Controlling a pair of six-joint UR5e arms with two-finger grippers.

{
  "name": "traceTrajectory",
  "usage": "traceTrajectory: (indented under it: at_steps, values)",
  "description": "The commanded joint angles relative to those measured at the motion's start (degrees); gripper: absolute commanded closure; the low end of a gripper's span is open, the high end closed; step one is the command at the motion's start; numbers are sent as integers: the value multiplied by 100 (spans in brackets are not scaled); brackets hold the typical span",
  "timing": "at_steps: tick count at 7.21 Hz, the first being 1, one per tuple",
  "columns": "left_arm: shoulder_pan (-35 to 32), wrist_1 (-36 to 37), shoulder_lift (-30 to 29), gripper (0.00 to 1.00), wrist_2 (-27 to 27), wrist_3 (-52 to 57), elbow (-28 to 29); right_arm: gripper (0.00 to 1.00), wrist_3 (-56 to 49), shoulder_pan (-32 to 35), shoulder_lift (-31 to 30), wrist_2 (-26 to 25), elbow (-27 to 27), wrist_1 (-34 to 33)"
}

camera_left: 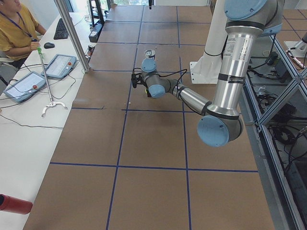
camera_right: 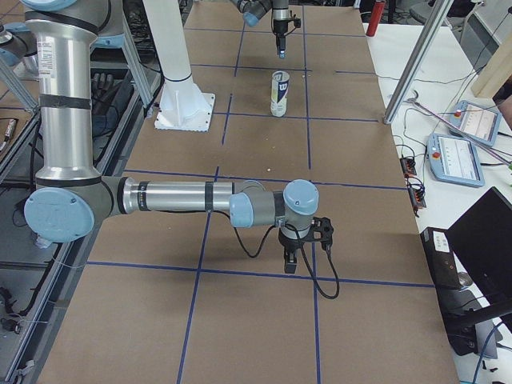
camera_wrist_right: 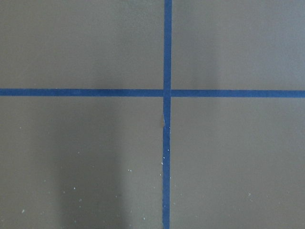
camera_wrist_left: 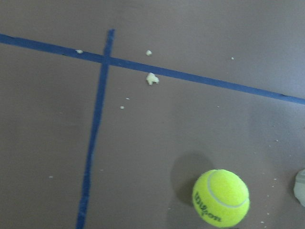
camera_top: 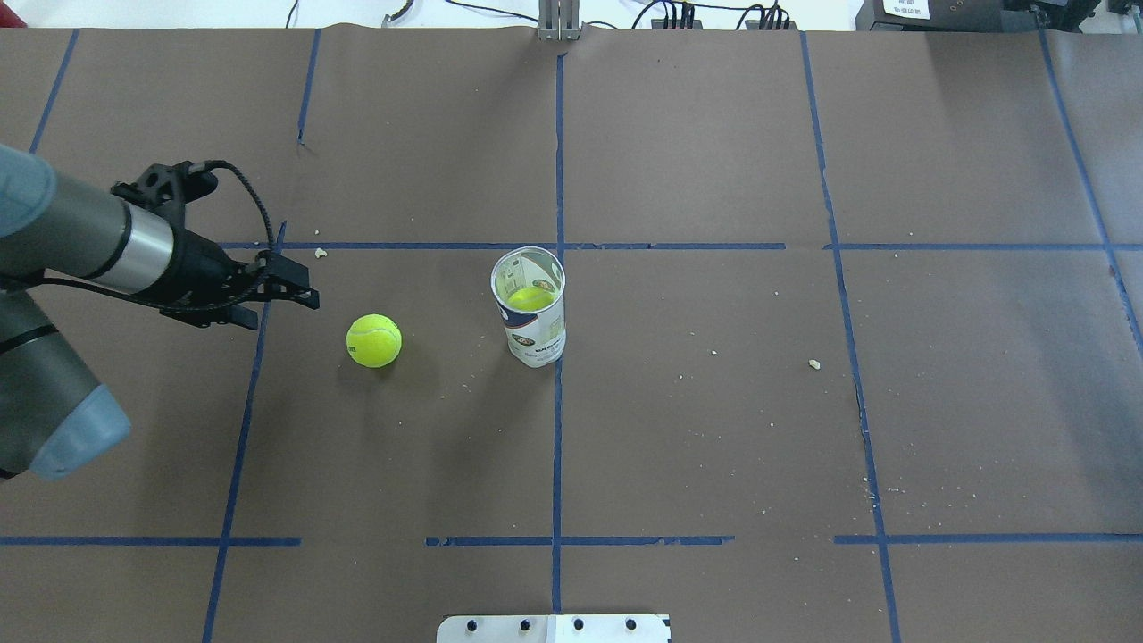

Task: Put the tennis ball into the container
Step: 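Move the left gripper down over the yellow tennis ball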

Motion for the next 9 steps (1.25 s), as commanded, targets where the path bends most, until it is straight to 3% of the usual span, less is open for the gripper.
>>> traceTrajectory:
  at_steps: [1,2,9]
  values:
    - [624,2512,-1191,5,1309,-311,-8,0,0,0,0,0,0,0]
    - [738,2509,-1186,1,1358,-346,45,0,0,0,0,0,0,0]
    - [1073,1877,-1221,1,1491,-329,748,0,0,0,0,0,0,0]
